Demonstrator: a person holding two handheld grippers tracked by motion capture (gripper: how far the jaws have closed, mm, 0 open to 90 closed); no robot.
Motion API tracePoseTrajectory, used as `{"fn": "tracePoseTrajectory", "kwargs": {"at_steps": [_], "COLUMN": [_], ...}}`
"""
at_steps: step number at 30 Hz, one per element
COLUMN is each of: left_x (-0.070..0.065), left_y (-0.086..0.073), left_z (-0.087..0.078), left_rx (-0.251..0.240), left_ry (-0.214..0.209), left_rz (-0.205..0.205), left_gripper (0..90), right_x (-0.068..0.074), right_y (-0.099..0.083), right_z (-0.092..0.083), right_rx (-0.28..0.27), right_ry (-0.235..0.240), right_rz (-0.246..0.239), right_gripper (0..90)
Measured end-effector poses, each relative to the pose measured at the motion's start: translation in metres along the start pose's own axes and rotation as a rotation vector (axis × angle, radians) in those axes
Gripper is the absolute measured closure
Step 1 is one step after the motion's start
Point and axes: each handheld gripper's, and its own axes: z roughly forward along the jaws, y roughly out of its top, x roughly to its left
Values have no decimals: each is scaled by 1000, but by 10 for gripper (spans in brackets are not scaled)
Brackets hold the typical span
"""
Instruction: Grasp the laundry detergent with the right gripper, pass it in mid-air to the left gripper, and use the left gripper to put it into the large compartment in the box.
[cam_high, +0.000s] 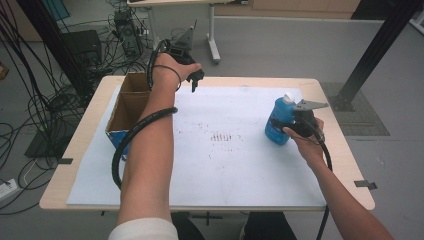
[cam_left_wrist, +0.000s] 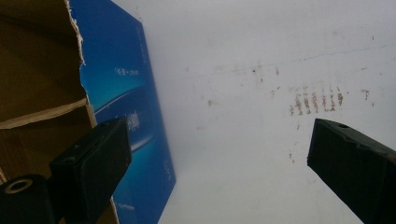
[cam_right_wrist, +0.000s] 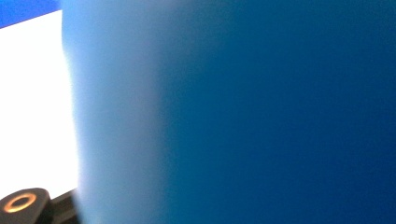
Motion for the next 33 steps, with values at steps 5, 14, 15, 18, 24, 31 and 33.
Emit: {"fn": "tracePoseTrajectory", "kwargs": {"at_steps": [5, 14, 15, 18, 24, 31, 33], "left_x": [1, 0, -2, -3, -2, -7, -8], "left_y": [0, -2, -3, -5, -7, -14, -15], "left_z": [-3, -8, -9, -14, -30, -52, -54], "left_rx": [-9, -32, -29, -33, -56, -106, -111], "left_ry": [-4, -27, -28, -22, -28, -42, -44], "left_rz": [4, 30, 56, 89, 163, 293, 312], "left_gripper": [69, 69, 67, 66, 68, 58, 58], "right_x": [0, 2, 2, 2, 7, 23, 25], "right_y": [0, 6, 8, 18, 47, 89, 95], "right_z": [0, -3, -4, -8, -16, -16, -15], "right_rx": [1, 22, 19, 31, 67, 101, 105], "right_ry": [-3, -10, -8, 5, 41, 115, 127], "right_rz": [1, 4, 10, 24, 48, 37, 32], "right_gripper": [451, 451, 451, 451, 451, 451, 451]}}
